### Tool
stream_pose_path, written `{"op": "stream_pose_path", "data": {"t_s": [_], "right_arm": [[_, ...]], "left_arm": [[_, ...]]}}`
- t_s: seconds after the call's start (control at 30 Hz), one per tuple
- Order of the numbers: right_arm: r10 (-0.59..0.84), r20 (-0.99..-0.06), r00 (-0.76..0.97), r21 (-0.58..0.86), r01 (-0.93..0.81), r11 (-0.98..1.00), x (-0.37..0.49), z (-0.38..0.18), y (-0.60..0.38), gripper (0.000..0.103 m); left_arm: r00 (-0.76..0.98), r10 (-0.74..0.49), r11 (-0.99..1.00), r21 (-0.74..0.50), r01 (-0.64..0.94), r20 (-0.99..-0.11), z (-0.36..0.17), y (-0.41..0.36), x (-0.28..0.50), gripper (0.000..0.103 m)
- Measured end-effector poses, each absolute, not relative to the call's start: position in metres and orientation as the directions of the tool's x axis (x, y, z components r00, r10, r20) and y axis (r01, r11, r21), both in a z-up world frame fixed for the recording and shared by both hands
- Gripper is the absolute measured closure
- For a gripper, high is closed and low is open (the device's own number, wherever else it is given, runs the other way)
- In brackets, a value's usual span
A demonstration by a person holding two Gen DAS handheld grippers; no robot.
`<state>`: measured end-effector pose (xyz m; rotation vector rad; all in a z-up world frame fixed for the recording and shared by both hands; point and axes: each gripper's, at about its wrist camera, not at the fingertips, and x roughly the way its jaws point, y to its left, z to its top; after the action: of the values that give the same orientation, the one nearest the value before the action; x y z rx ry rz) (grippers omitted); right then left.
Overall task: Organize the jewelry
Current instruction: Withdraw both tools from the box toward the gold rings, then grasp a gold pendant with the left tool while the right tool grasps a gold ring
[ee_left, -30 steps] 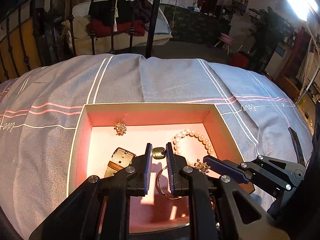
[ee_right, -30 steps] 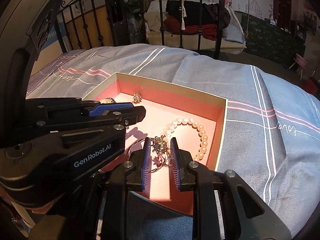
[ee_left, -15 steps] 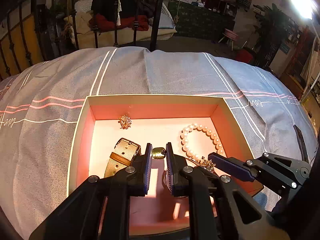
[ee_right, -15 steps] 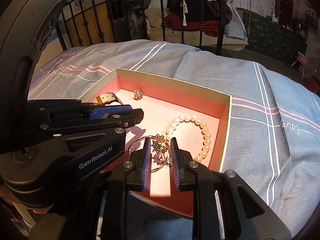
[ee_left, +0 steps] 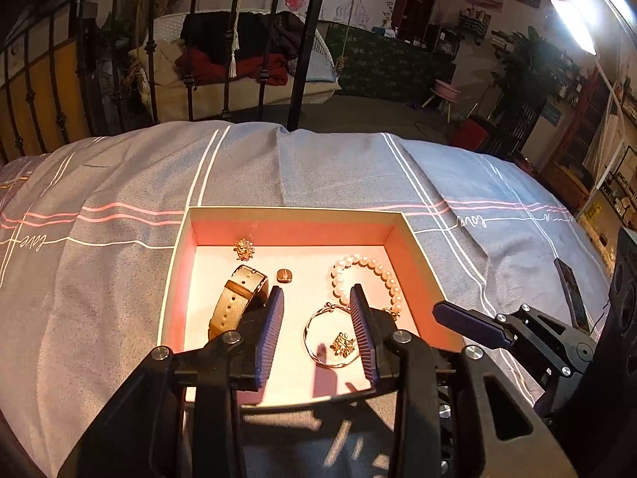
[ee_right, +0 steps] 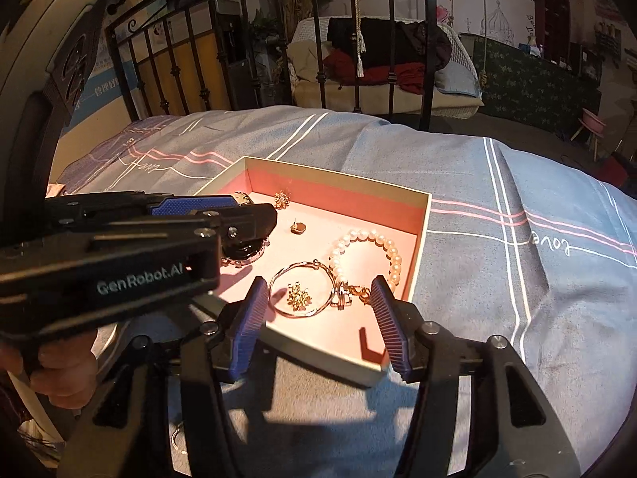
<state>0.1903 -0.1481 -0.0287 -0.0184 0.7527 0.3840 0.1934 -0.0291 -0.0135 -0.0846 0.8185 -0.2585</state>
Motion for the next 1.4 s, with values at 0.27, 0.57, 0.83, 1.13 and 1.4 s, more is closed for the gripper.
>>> {"op": "stream_pose_path", "data": {"t_s": [0.27, 0.57, 0.83, 1.13, 1.4], "right_arm": [[0.317, -0.652, 0.689, 0.154, -0.289, 0.945, 0.101, -0.049, -0.181, 0.043], [0.336, -0.677, 0.655, 0.179, -0.296, 0.938, 0.075, -0.072, -0.184, 0.037], [0.334, -0.67, 0.663, 0.178, -0.293, 0.939, 0.064, -0.072, -0.19, 0.037], [0.334, -0.69, 0.642, 0.158, -0.316, 0.935, 0.069, -0.072, -0.183, 0.034], [0.35, -0.735, 0.581, 0.083, -0.435, 0.897, 0.088, -0.071, -0.143, 0.04]], "left_arm": [[0.687, -0.214, 0.975, -0.19, 0.112, -0.694, -0.03, -0.012, 0.087, 0.054], [0.648, -0.121, 0.989, -0.038, 0.141, -0.752, -0.059, -0.034, 0.058, 0.052], [0.63, -0.121, 0.976, 0.025, 0.217, -0.767, -0.07, -0.058, 0.057, 0.055], [0.611, -0.172, 0.981, -0.076, 0.18, -0.773, -0.073, -0.038, 0.066, 0.095], [0.593, -0.217, 0.975, -0.147, 0.165, -0.776, -0.073, -0.02, 0.067, 0.1]]}}
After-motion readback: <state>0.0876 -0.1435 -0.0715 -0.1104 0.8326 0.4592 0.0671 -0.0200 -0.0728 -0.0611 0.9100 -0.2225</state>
